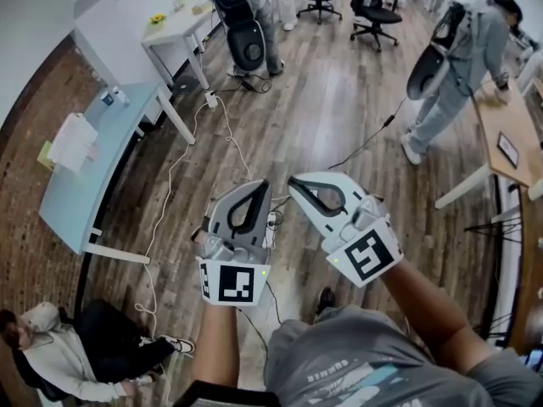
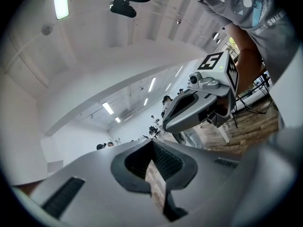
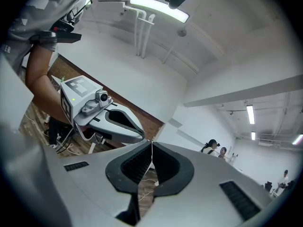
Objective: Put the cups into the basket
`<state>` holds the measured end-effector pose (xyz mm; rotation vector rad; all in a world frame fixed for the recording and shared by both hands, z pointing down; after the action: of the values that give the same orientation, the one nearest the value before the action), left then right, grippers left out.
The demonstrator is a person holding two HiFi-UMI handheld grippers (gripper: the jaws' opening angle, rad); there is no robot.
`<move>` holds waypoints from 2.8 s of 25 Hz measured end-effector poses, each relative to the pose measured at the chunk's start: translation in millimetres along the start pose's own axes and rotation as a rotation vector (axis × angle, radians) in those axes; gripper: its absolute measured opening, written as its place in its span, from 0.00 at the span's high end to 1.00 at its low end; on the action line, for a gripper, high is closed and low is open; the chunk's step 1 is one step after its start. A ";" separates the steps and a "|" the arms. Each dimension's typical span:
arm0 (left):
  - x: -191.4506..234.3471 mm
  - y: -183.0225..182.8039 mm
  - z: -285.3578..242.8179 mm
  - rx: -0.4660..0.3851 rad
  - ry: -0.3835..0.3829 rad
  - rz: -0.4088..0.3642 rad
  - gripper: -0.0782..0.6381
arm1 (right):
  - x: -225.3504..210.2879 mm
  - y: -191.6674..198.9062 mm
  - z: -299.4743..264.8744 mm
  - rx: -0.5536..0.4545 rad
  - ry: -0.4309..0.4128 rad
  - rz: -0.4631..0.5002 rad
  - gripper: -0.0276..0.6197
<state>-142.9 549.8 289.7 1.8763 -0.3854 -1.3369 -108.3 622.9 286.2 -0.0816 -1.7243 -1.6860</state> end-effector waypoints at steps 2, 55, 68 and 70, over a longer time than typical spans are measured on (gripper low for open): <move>3.1 1.0 -14.8 0.007 -0.005 -0.002 0.89 | -13.1 9.5 -3.8 -0.011 -0.005 0.001 0.94; 212.3 171.0 -221.7 -0.021 0.073 0.025 0.89 | -163.9 155.3 -271.2 0.086 0.042 -0.033 0.94; 261.8 197.3 -359.2 0.023 0.039 0.058 0.89 | -271.4 238.5 -327.9 0.074 -0.024 -0.057 0.94; 266.6 200.1 -373.3 0.028 0.039 0.063 0.89 | -284.4 246.3 -335.2 0.064 -0.024 -0.058 0.94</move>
<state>336.3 407.2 313.4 1.8951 -0.4414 -1.2575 374.0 479.3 312.7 -0.0221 -1.8126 -1.6760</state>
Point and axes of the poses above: the fingertips, and each gripper's own axes: z backward along the fingers, x to its left, y out of its underside, the point moved 4 cm from there along z, backward along the fingers, and after that the axes turned 11 degrees about y, right-handed, at the moved point
